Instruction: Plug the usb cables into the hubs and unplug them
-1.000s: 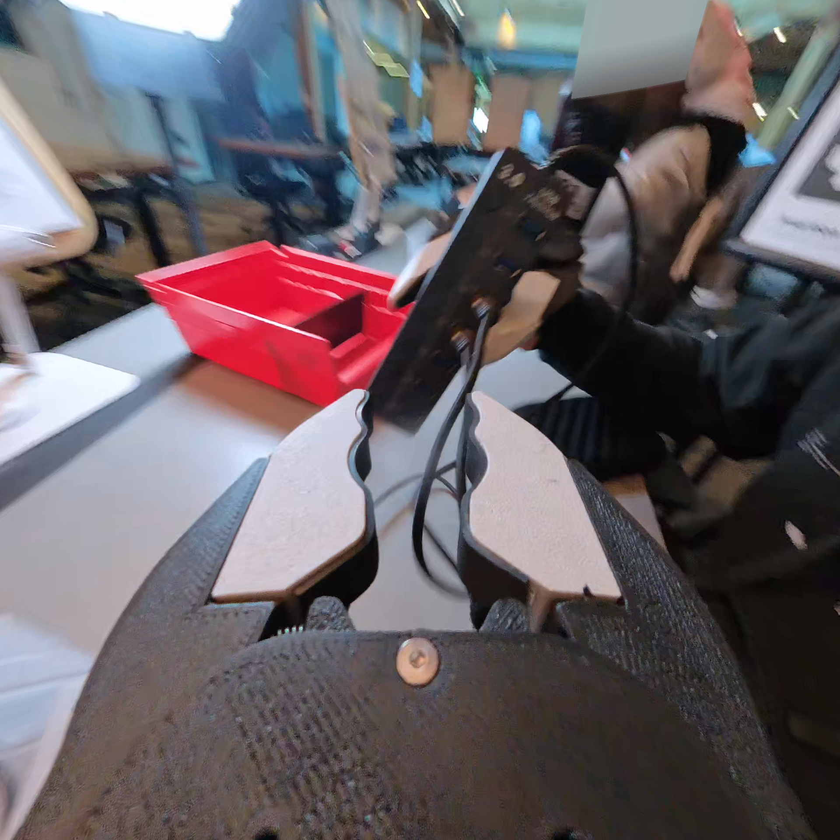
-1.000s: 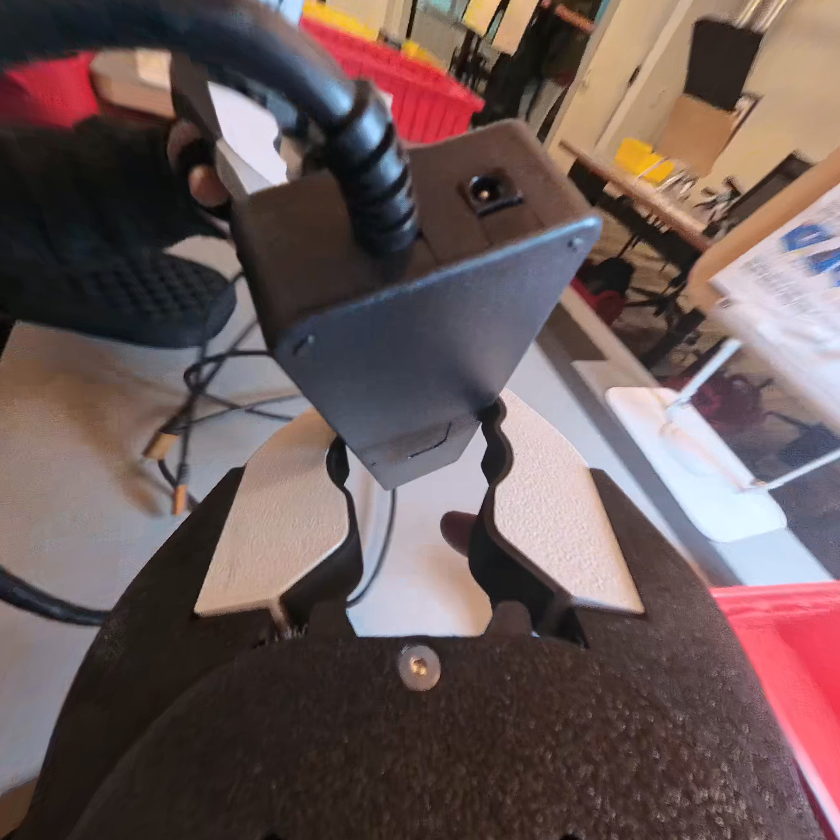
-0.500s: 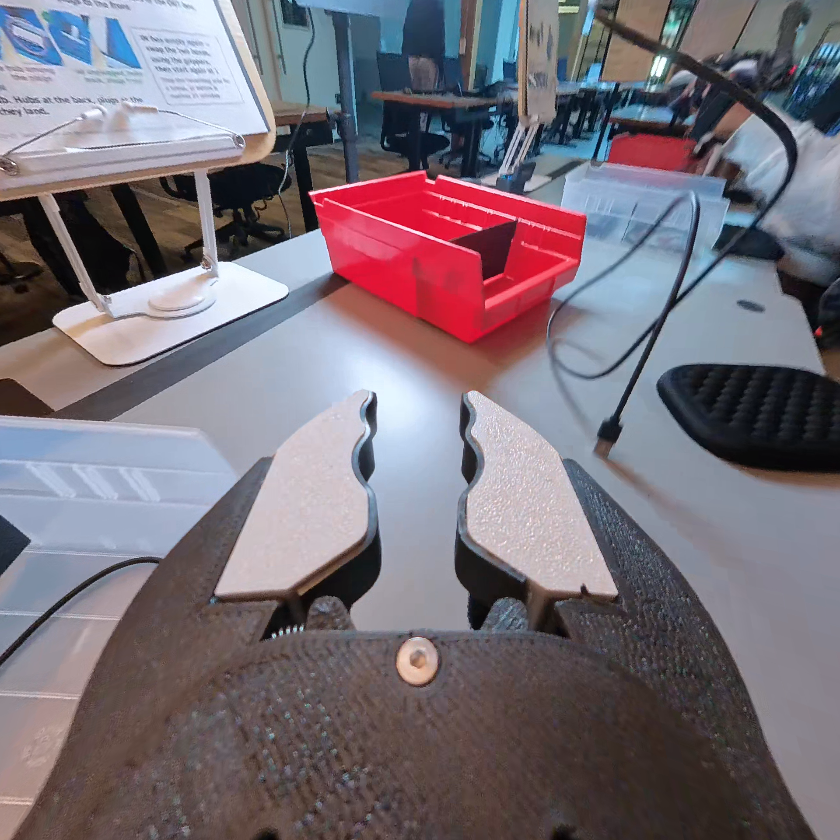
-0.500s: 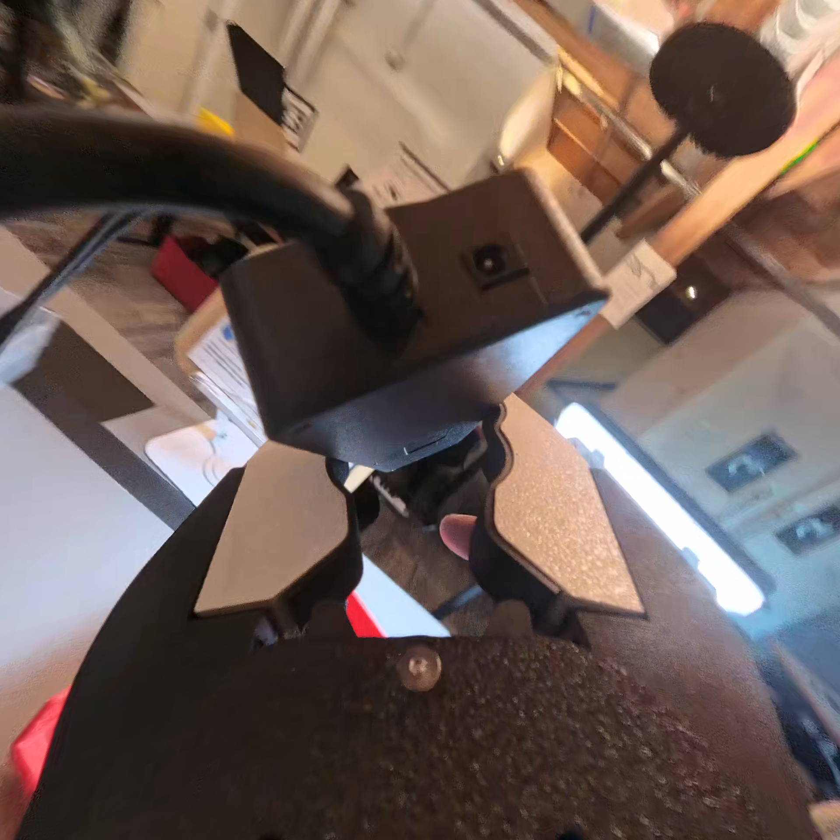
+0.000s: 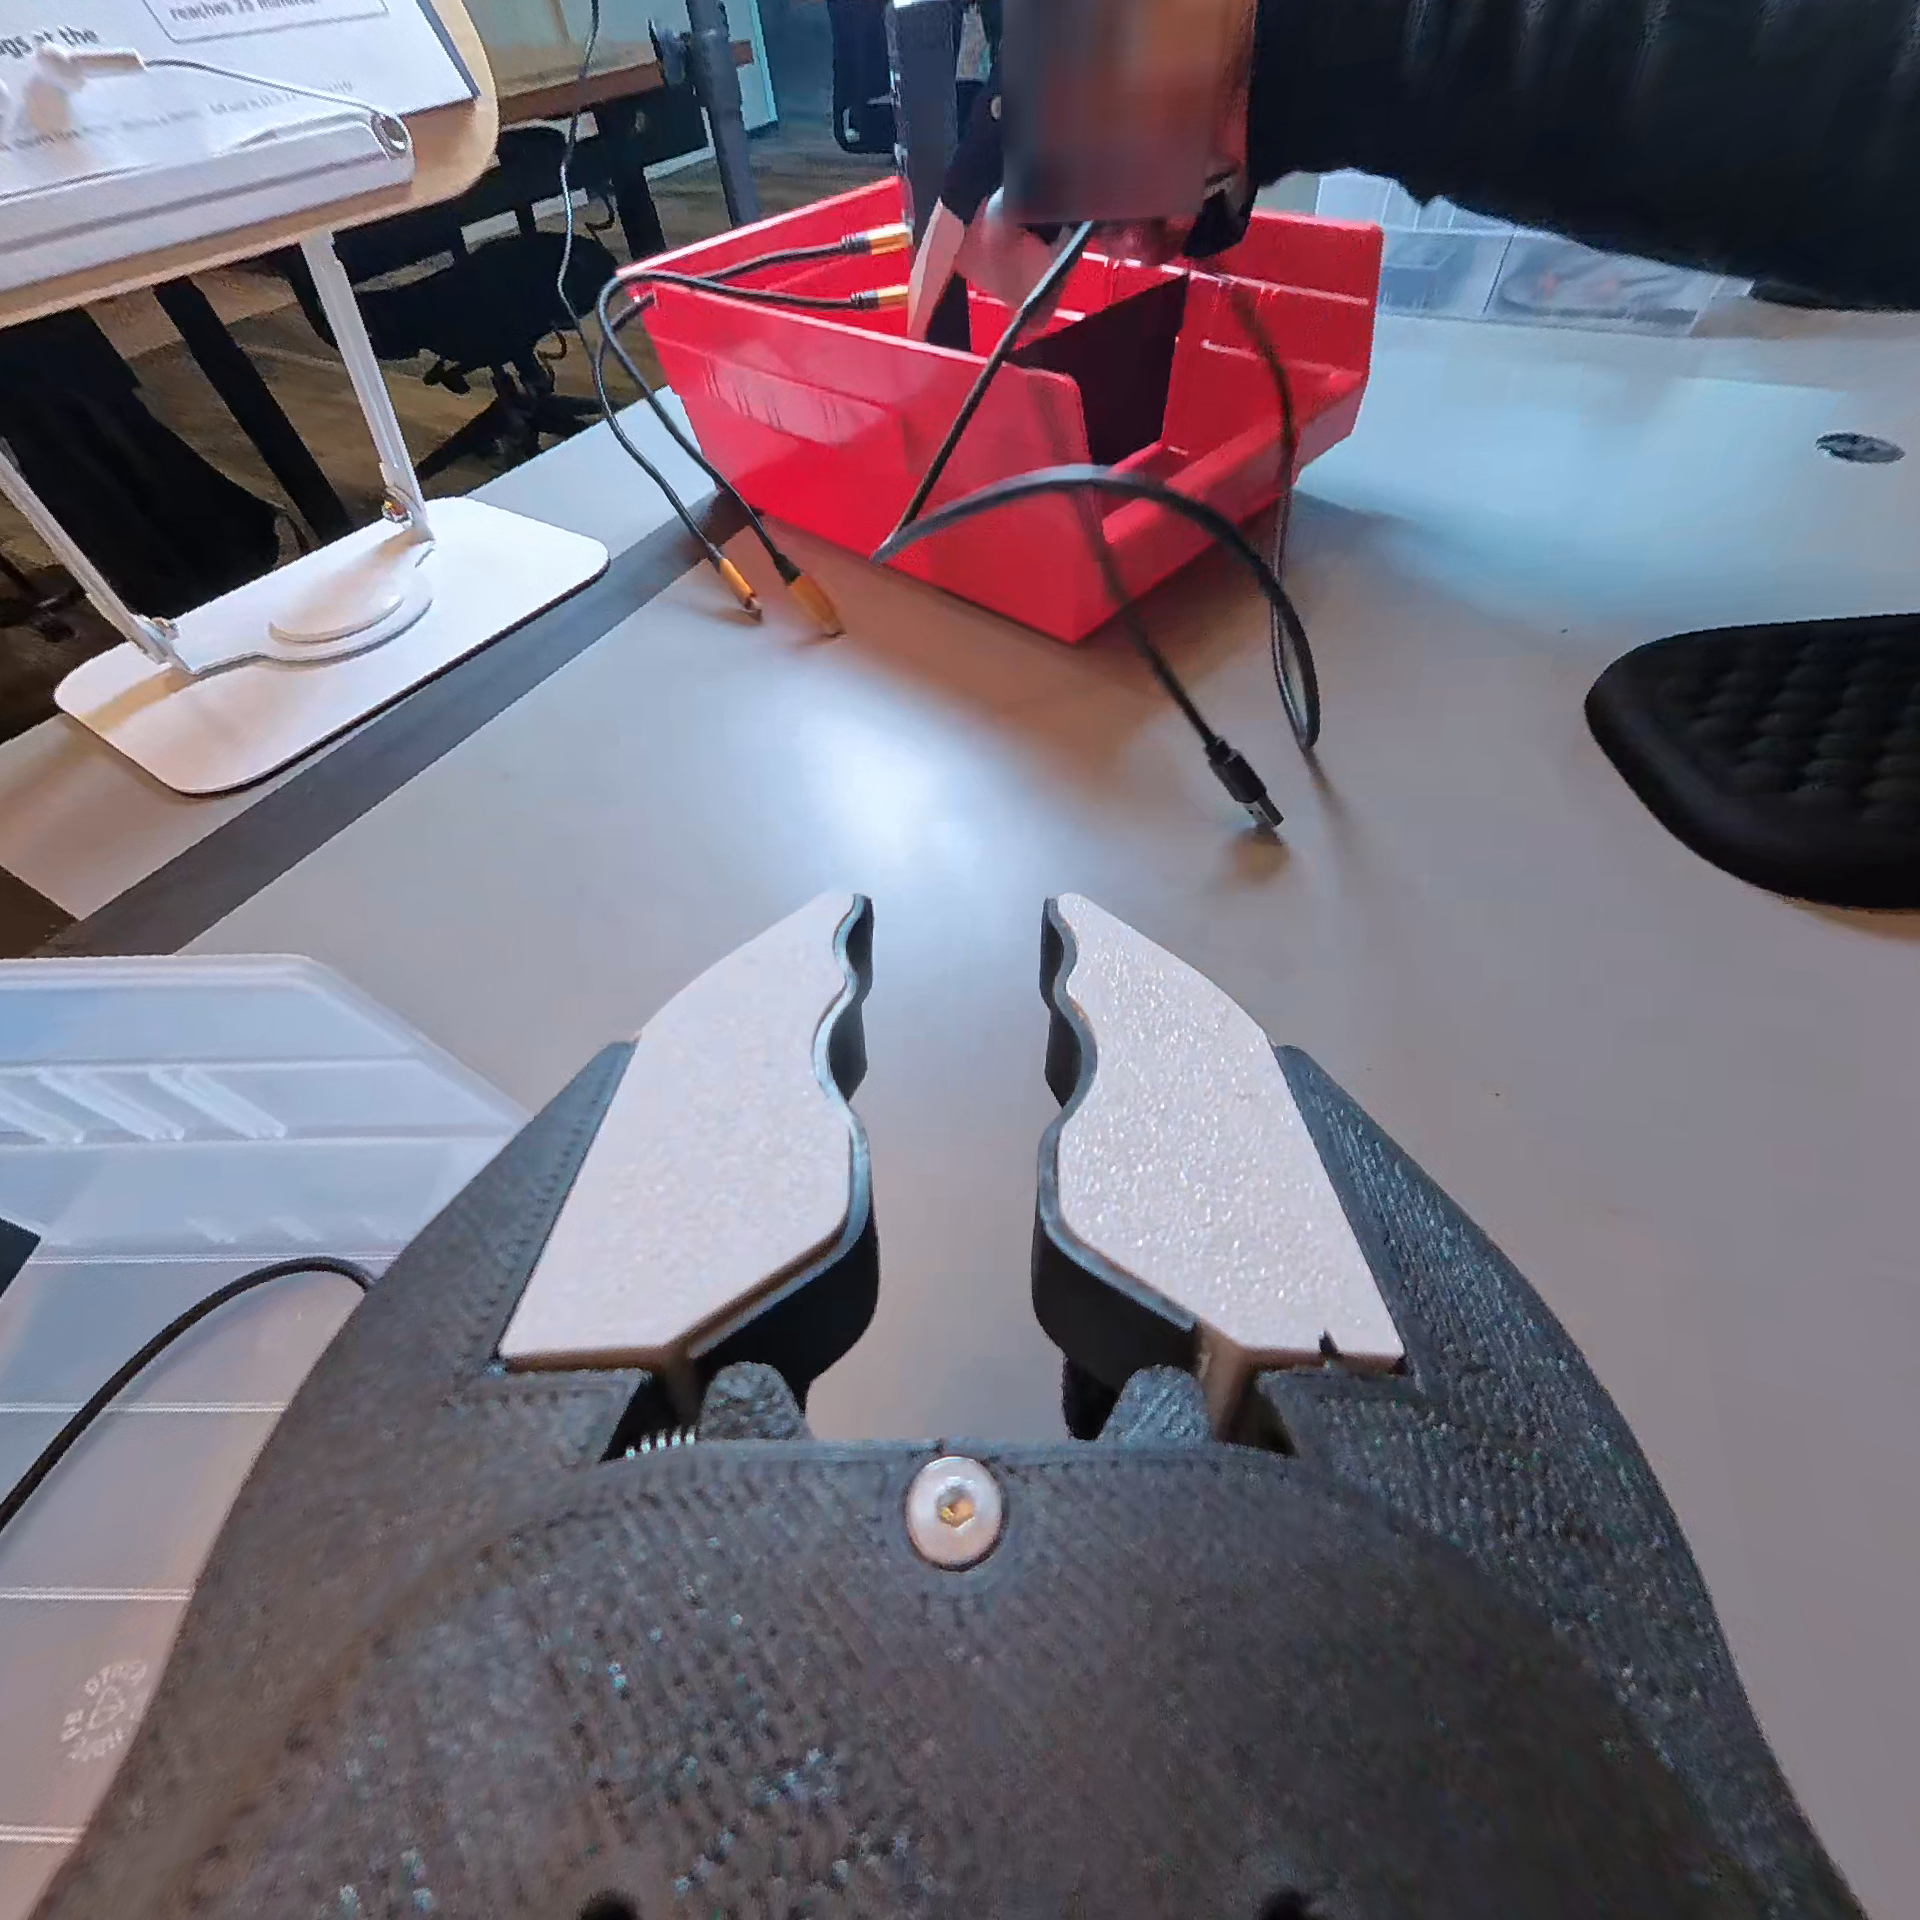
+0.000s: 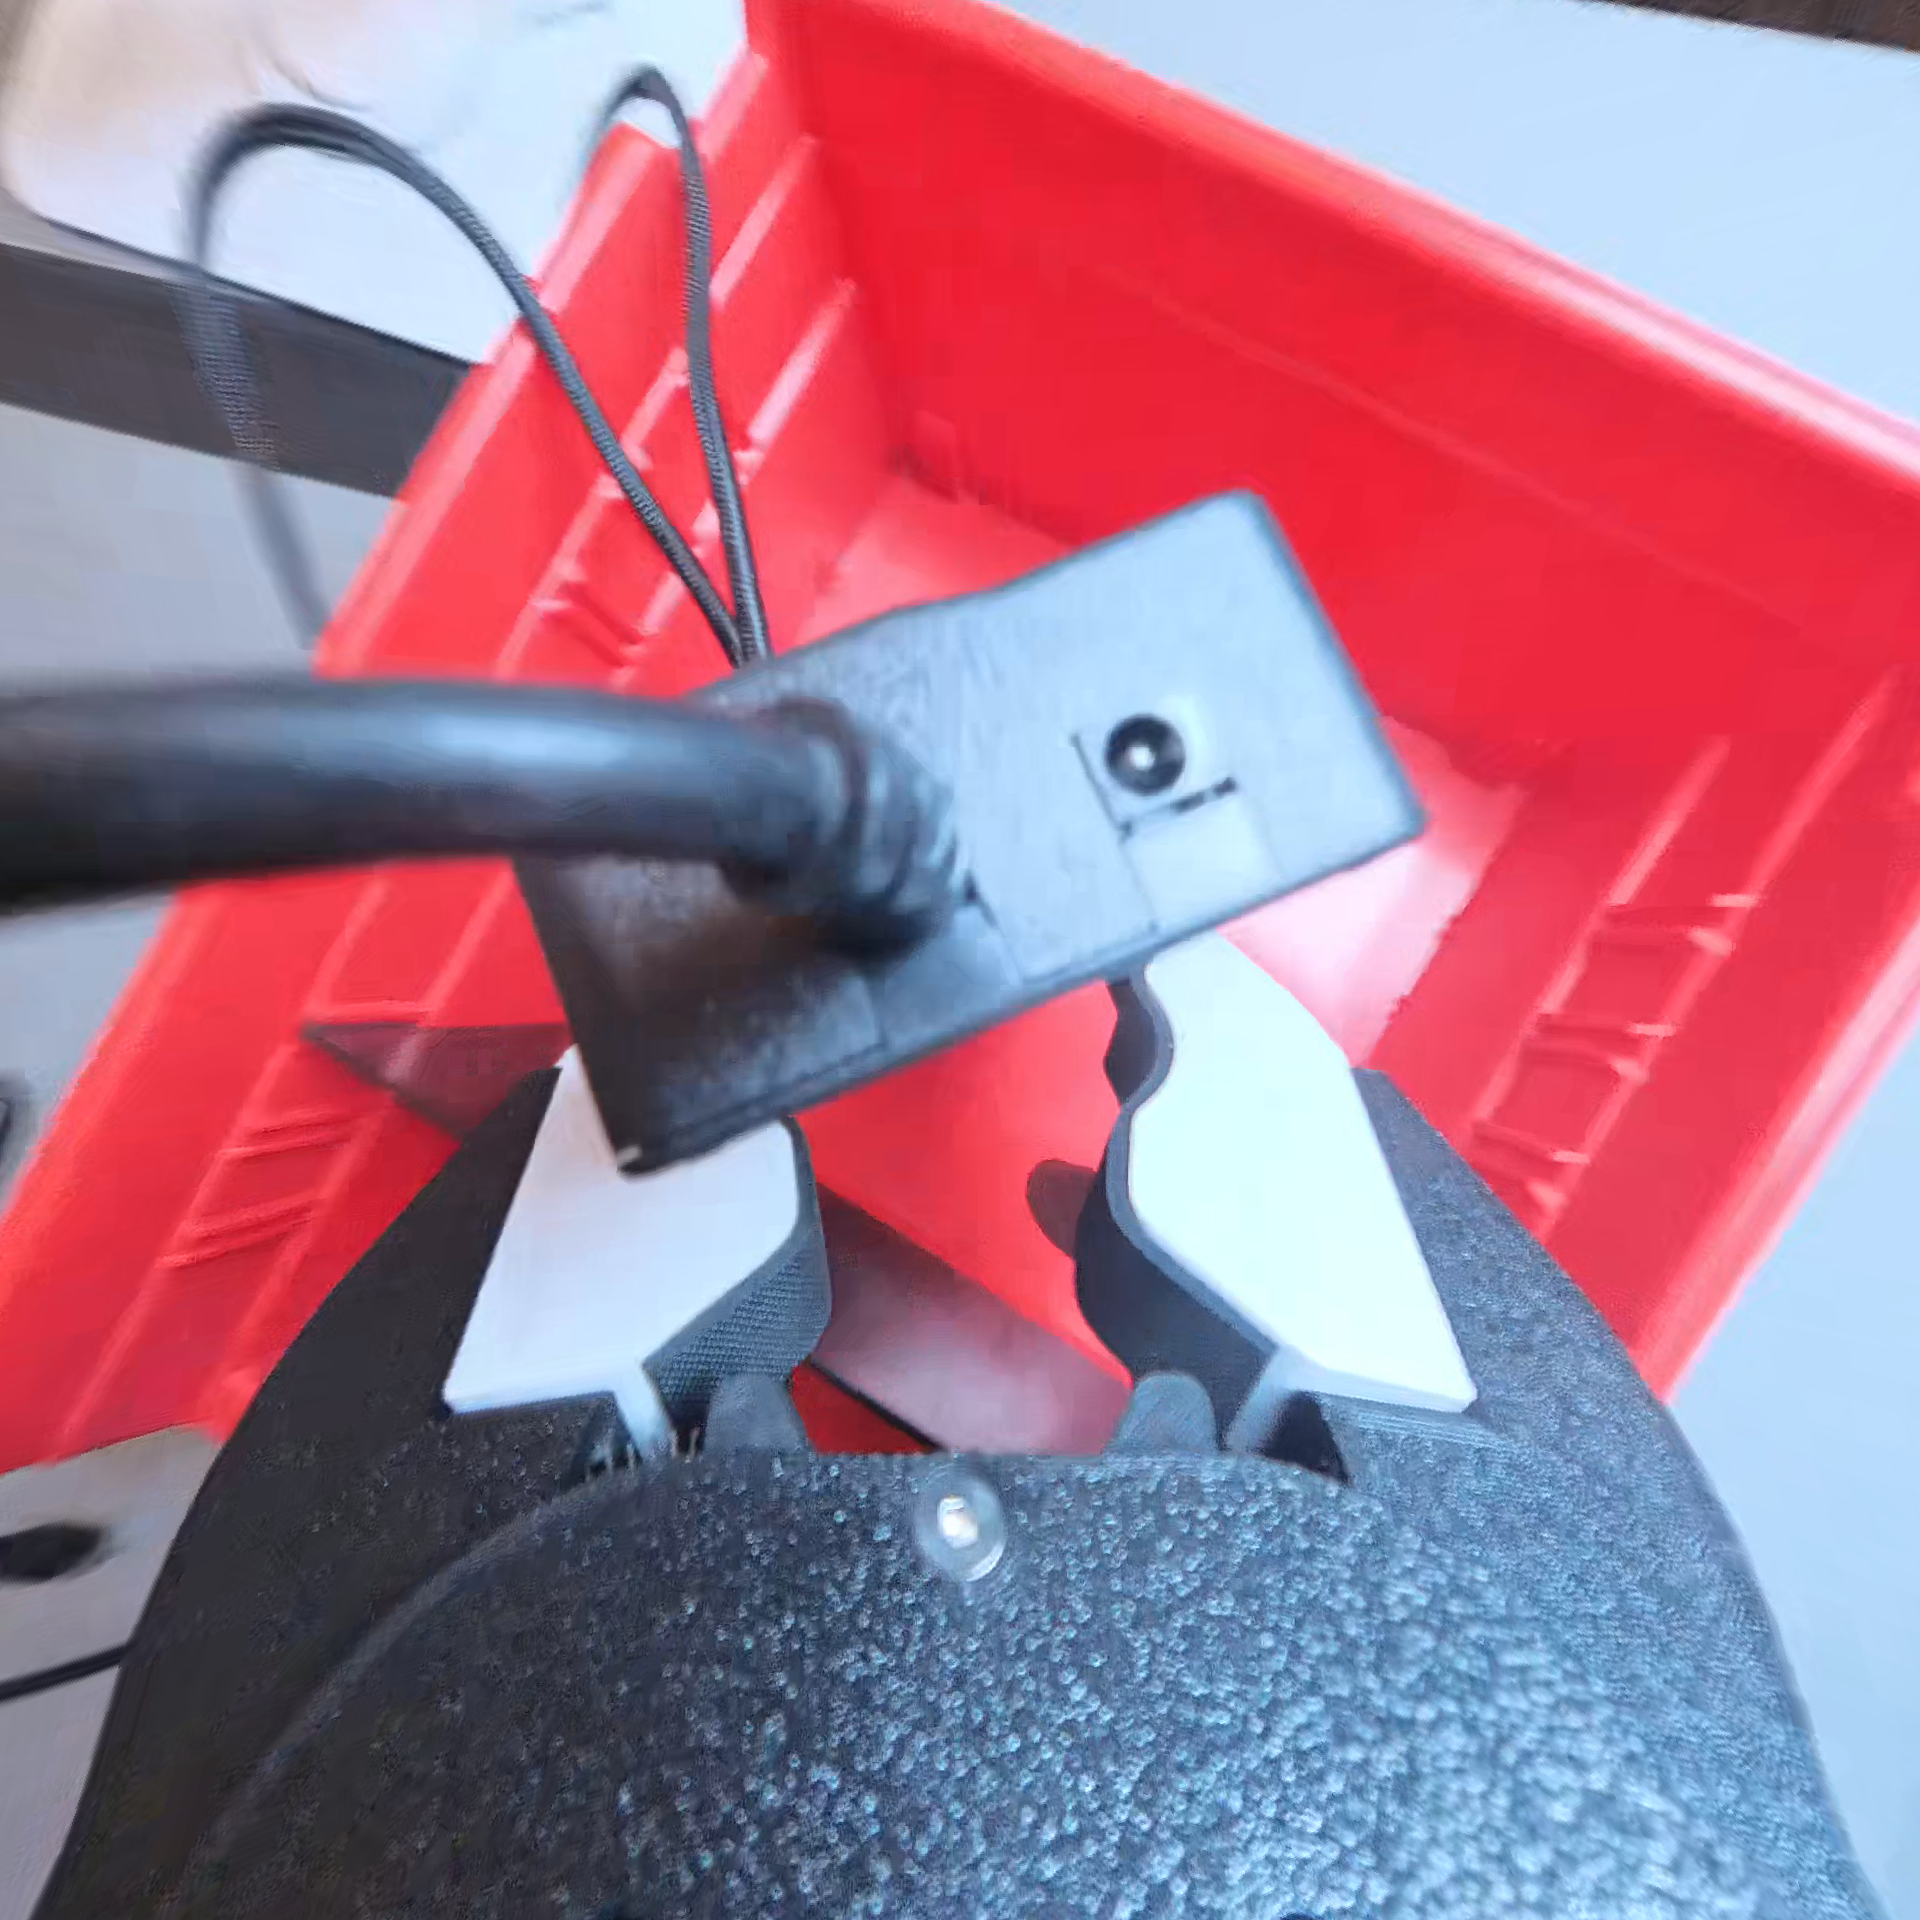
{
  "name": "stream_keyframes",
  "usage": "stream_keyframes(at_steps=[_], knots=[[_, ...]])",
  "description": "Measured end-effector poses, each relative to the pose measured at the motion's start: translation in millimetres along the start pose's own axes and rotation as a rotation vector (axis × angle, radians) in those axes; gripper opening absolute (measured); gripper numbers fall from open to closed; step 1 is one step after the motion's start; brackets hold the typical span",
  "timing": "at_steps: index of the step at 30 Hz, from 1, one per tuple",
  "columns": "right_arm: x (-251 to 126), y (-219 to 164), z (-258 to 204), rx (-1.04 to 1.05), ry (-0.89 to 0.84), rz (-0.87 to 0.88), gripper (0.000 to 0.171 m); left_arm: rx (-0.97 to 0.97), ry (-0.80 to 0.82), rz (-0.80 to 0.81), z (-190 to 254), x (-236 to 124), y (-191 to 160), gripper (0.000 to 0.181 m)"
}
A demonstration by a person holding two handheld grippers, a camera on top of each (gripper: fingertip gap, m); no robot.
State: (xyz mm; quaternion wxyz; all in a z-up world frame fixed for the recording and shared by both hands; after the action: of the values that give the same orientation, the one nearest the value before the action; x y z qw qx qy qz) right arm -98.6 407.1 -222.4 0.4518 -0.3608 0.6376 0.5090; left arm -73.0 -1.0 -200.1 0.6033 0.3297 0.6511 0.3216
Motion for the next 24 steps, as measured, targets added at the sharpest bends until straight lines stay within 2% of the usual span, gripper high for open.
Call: stream_keyframes(at_steps=[2,5,7,13,16,20,22,24], knots=[[-3,-1,21,0.001,-0.151,-0.056,0.062,0.005,0.001,-0.016,1,3,-3,0.031],[-31,0,47,-0.064,-0.372,-0.115,0.080,0.006,0.005,-0.028,0,5,-5,0.030],[-60,5,58,-0.107,-0.472,-0.101,0.077,0.001,0.003,-0.033,0,6,-6,0.030],[-134,3,80,-0.112,-0.559,-0.005,0.069,0.009,0.008,-0.036,2,6,-4,0.030],[-156,11,55,-0.128,-0.464,0.145,0.063,0.014,0.014,-0.038,2,6,-3,0.030],[-155,21,-6,-0.136,-0.220,0.236,0.068,0.006,0.007,-0.049,2,8,-6,0.030],[-148,29,-18,-0.106,-0.216,0.230,0.072,0.005,0.007,-0.059,2,10,-8,0.029],[-140,38,-12,-0.053,-0.284,0.213,0.075,0.005,0.008,-0.068,2,11,-10,0.029]])
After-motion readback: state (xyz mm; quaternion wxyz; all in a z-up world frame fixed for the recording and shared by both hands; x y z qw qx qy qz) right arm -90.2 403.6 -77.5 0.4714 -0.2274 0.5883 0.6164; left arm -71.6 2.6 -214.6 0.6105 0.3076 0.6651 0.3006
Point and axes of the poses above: each gripper's, where its closed fingertips meet, x out along the fingers, y out of its top, z = x × y across the jaws, the point moved 1 cm from there along -x, back along the fingers, and after that the axes turned 15 degrees about -z, right-handed, at the moved point
